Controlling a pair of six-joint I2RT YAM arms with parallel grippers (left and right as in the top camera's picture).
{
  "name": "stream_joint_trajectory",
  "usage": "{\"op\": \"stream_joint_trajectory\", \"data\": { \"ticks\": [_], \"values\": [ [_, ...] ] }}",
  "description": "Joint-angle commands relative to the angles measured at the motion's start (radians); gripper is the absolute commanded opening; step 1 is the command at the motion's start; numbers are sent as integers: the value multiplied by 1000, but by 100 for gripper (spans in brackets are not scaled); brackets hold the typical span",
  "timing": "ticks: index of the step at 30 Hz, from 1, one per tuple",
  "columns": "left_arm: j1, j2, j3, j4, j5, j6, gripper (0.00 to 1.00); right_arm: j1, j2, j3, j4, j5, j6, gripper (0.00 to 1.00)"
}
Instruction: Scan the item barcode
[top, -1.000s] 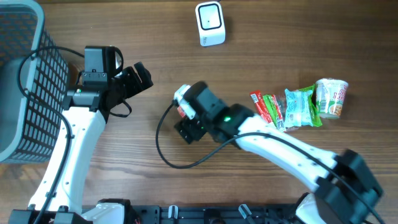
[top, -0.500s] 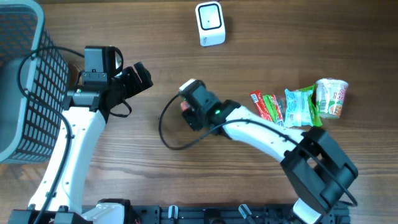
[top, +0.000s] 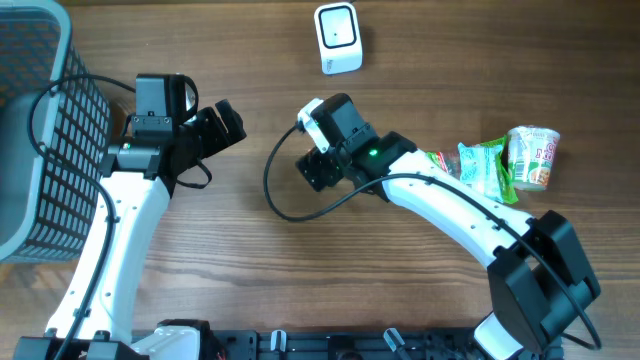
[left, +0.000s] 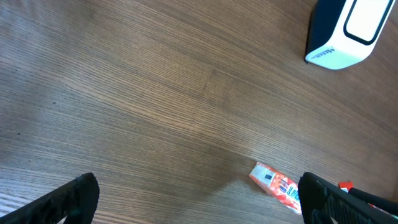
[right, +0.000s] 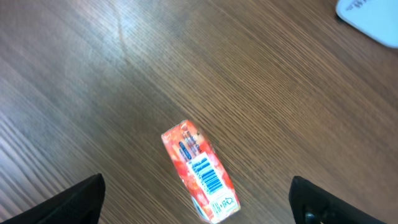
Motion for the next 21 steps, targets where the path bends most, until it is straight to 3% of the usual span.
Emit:
{"op": "stream_joint_trajectory", "data": {
  "ticks": [1, 4, 10, 13, 17, 21],
  "values": [
    [4, -6, 0, 2, -10, 2, 100, 0, 42, -12, 10, 31, -165, 92],
    [4, -6, 0, 2, -10, 2, 100, -7, 94, -26, 23, 47, -197, 83],
    [4, -6, 0, 2, -10, 2, 100, -11, 146, -33, 16, -61, -187, 45],
    [4, -6, 0, 2, -10, 2, 100, -11, 137, -32, 0, -71, -108, 39],
    [4, -6, 0, 2, -10, 2, 100, -11, 32, -32, -24, -312, -41, 32],
    [4, -6, 0, 2, -10, 2, 100, -11, -39, -32, -19, -394, 56, 20]
  ]
}}
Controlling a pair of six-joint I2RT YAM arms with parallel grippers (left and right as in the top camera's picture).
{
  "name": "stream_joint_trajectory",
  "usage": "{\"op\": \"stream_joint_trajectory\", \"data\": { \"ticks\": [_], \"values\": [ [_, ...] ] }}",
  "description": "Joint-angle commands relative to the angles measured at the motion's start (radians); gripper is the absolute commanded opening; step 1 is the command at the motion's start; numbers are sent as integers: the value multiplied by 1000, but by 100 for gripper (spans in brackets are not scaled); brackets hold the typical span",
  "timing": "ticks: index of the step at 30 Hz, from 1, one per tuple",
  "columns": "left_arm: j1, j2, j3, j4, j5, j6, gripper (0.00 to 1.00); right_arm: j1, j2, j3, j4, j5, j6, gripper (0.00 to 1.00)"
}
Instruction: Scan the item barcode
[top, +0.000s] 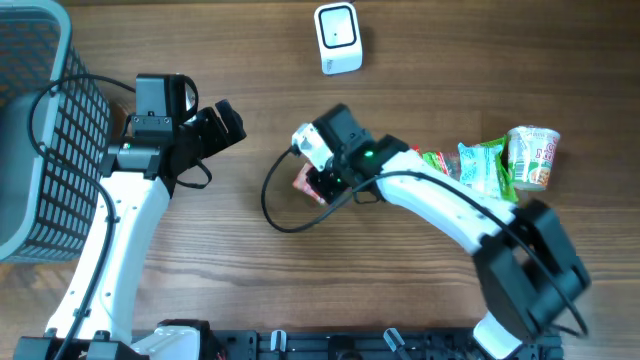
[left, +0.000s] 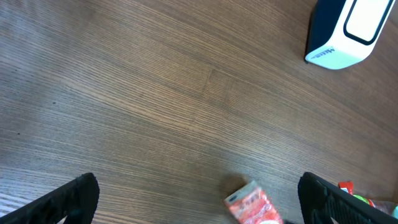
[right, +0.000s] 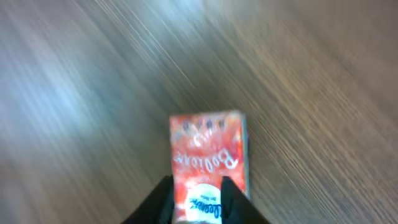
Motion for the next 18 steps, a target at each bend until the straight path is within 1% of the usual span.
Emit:
{"op": "stream_joint_trajectory", "data": {
  "ticks": [1, 2, 3, 5, 6, 8, 12, 14, 15, 18],
  "values": [
    [4, -6, 0, 2, -10, 2, 100, -2, -83, 4, 3, -119, 103, 21],
    [4, -6, 0, 2, -10, 2, 100, -2, -79, 3, -2, -101, 103, 43],
    [4, -6, 0, 2, -10, 2, 100, -2, -74, 3, -9, -61, 92, 54],
    [4, -6, 0, 2, -10, 2, 100, -3, -62, 3, 1, -6, 69, 69],
    [4, -6, 0, 2, -10, 2, 100, -10, -58, 3, 11, 20, 71, 71],
    [4, -6, 0, 2, -10, 2, 100, -64, -46, 3, 24, -34, 79, 70],
    [4, -6, 0, 2, -10, 2, 100, -221, 2, 3, 15, -331, 10, 70],
    [4, -6, 0, 2, -10, 2, 100, -249, 30, 3, 14, -383, -5, 69],
    [4, -6, 0, 2, -10, 2, 100, -258, 54, 3, 13, -406, -14, 67],
    [4, -6, 0, 2, -10, 1, 100, -258, 114, 3, 16, -411, -16, 63]
  ]
}}
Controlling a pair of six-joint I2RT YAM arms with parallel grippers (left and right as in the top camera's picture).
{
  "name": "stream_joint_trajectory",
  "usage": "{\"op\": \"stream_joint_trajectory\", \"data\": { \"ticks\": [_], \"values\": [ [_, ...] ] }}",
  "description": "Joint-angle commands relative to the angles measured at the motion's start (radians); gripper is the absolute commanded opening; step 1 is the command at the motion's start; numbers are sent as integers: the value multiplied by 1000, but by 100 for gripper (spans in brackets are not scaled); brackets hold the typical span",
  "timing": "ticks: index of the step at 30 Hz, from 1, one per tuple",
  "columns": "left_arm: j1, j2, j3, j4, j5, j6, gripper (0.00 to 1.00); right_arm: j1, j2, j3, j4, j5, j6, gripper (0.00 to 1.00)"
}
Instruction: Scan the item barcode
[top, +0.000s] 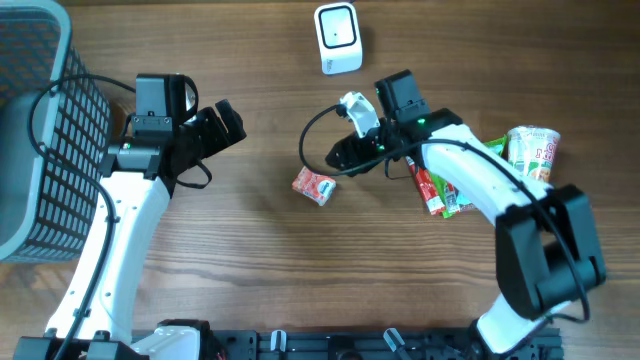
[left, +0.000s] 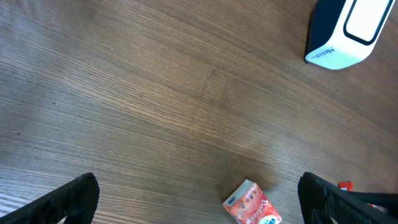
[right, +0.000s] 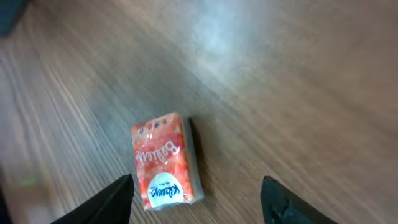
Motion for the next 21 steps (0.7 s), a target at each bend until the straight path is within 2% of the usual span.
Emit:
{"op": "stream_joint_trajectory", "data": {
  "ticks": [1, 4, 7, 9, 13, 15, 17, 21],
  "values": [
    [4, -6, 0, 2, -10, 2, 100, 10, 100, 3, 6, -126, -34, 61],
    [4, -6, 0, 2, -10, 2, 100, 11, 151, 3, 38, -215, -37, 60],
    [4, -6, 0, 2, -10, 2, 100, 15, 199, 3, 62, -229, -31, 53],
    [4, -6, 0, 2, -10, 2, 100, 21, 224, 3, 64, -240, -26, 43],
    [4, -6, 0, 2, -10, 2, 100, 49, 230, 3, 54, -234, -26, 40],
    [4, -6, 0, 2, -10, 2, 100, 60, 230, 3, 53, -225, -27, 31],
    [4, -6, 0, 2, -10, 2, 100, 66, 226, 3, 55, -191, -10, 5],
    [4, -6, 0, 2, -10, 1, 100, 65, 149, 13, 19, -85, 27, 4]
  ]
}}
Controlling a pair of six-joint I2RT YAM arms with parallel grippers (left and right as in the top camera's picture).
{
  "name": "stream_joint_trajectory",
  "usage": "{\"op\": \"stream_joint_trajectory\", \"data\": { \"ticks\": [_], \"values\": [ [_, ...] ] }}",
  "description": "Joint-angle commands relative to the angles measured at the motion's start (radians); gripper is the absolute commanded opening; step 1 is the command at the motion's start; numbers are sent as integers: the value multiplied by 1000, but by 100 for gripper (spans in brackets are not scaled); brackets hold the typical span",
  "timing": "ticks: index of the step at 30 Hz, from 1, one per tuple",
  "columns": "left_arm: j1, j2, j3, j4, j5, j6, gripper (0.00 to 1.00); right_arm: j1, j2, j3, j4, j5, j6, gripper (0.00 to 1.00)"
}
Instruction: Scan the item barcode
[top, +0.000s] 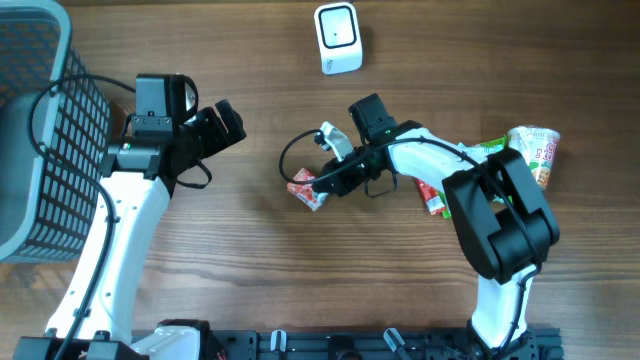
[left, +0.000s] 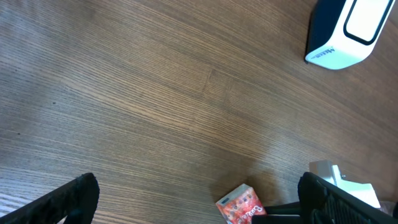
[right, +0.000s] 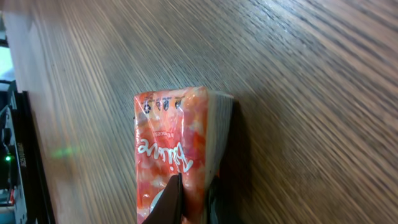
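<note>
The item is a small red-orange snack packet (top: 304, 190) with white lettering, lying left of the table's middle. In the right wrist view the packet (right: 169, 146) shows its lettered face, and no barcode is visible. My right gripper (right: 189, 194) is shut on its near edge, one finger on top and one beside it. From overhead the right gripper (top: 319, 182) reaches in from the right. The white scanner (top: 337, 38) stands at the far edge. My left gripper (top: 224, 126) hovers open to the left, holding nothing, with the packet (left: 240, 210) low in its view.
A grey wire basket (top: 35, 130) fills the far left. A cup of noodles (top: 533, 156), a green packet (top: 482, 163) and a red stick pack (top: 431, 196) lie at the right, behind my right arm. A black cable loops beside the right wrist.
My right gripper was open, up and to the right of the packet lying free on the table. Now it is down at the packet and shut on its edge. The left arm has not moved.
At first the packet lay barcode up under my open right gripper. Then the gripper was shut on it with the lettered face showing. Then it lay free, lettered face up, with the gripper open and away to the right. Now the gripper holds it again.
</note>
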Motion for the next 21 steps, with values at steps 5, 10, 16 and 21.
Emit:
{"op": "stream_joint_trajectory", "data": {
  "ticks": [5, 10, 16, 21],
  "values": [
    [4, -6, 0, 2, -10, 2, 100, 2, -340, 13, -112, 384, 87, 4],
    [4, -6, 0, 2, -10, 2, 100, 2, -551, 13, -122, 630, 128, 4],
    [4, -6, 0, 2, -10, 2, 100, 2, -631, 13, -97, 783, 119, 4],
    [4, -6, 0, 2, -10, 1, 100, 2, -629, 13, -56, 850, 58, 4]
  ]
}}
